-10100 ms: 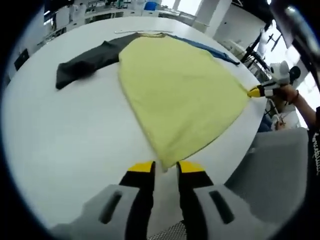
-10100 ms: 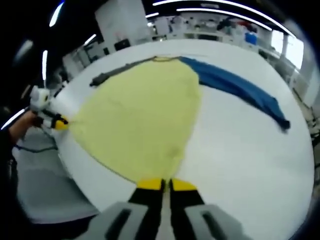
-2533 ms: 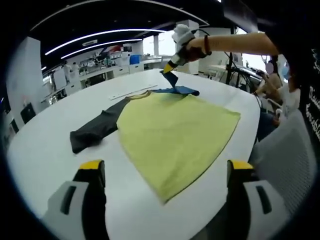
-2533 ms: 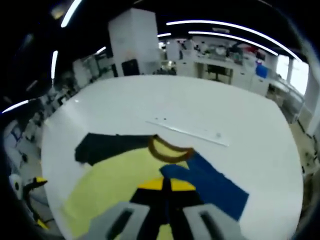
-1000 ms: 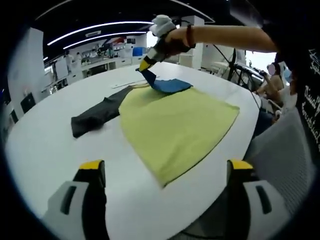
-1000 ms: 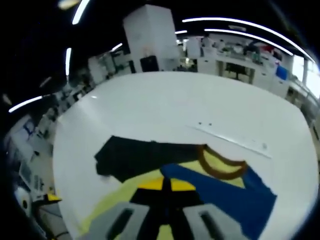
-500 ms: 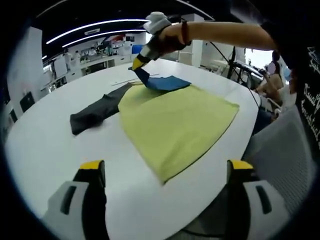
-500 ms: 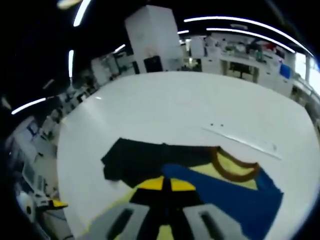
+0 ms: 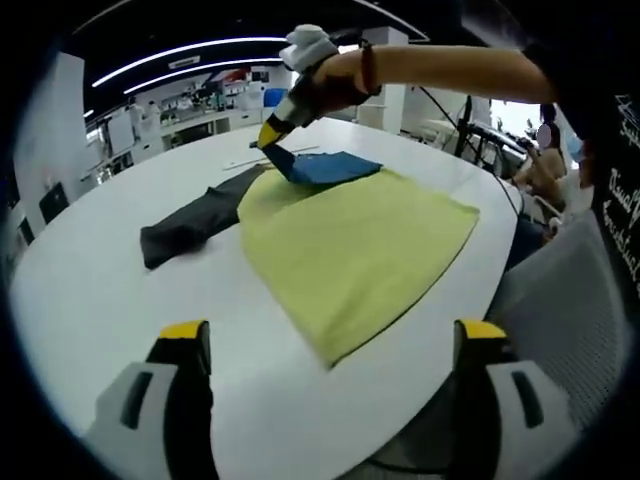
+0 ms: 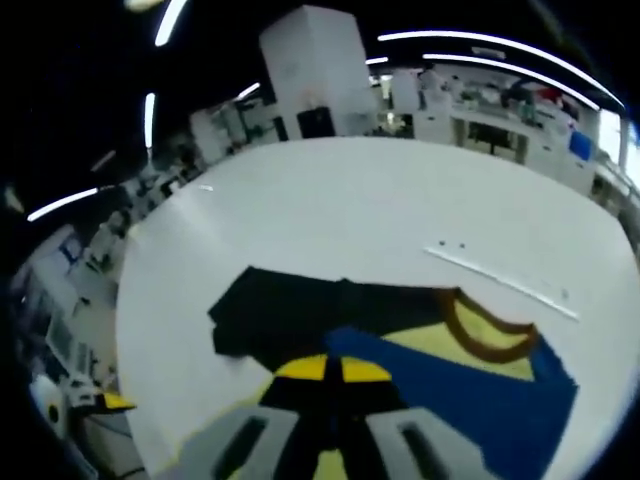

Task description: Fold the garment on the visible template until the final outline fits inside the template.

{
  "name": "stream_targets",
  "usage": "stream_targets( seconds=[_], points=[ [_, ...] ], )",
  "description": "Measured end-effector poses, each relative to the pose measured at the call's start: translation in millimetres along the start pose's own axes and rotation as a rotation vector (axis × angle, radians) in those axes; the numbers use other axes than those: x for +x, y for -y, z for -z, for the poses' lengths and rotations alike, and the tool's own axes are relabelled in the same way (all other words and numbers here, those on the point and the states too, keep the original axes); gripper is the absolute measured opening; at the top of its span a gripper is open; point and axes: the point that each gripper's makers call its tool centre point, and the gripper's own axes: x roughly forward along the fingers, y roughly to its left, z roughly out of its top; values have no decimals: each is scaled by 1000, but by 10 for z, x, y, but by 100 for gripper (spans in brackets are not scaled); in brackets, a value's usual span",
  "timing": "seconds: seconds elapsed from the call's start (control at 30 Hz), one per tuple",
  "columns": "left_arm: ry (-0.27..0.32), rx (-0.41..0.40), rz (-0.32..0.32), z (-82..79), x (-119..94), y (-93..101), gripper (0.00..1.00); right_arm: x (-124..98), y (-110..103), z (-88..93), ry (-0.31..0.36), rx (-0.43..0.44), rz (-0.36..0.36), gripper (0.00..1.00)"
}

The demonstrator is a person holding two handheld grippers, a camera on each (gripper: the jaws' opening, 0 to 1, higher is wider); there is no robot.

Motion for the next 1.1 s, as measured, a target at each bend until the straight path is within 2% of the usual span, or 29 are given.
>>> stream_targets(
  seconds=[0.43,0.73,0.87,0.93,1.1],
  points=[
    [-8,1,-2,24,-13,21,99,164,-23,118,-25,5,2,0],
    [-5,-4,-10,32,-21,8,99,353,-2,160,-26,75,-19,0],
    [-7,-8,-12,32,-18,21,99,420,-4,128,-22,90,-46,8],
    [-9,-8,-10,28,-16,30,99,383,-42,150,-21,81,-56,10],
    [-11,-5,-14,19,-13,15,99,345,-38,159,-12,58,-51,32]
  ],
)
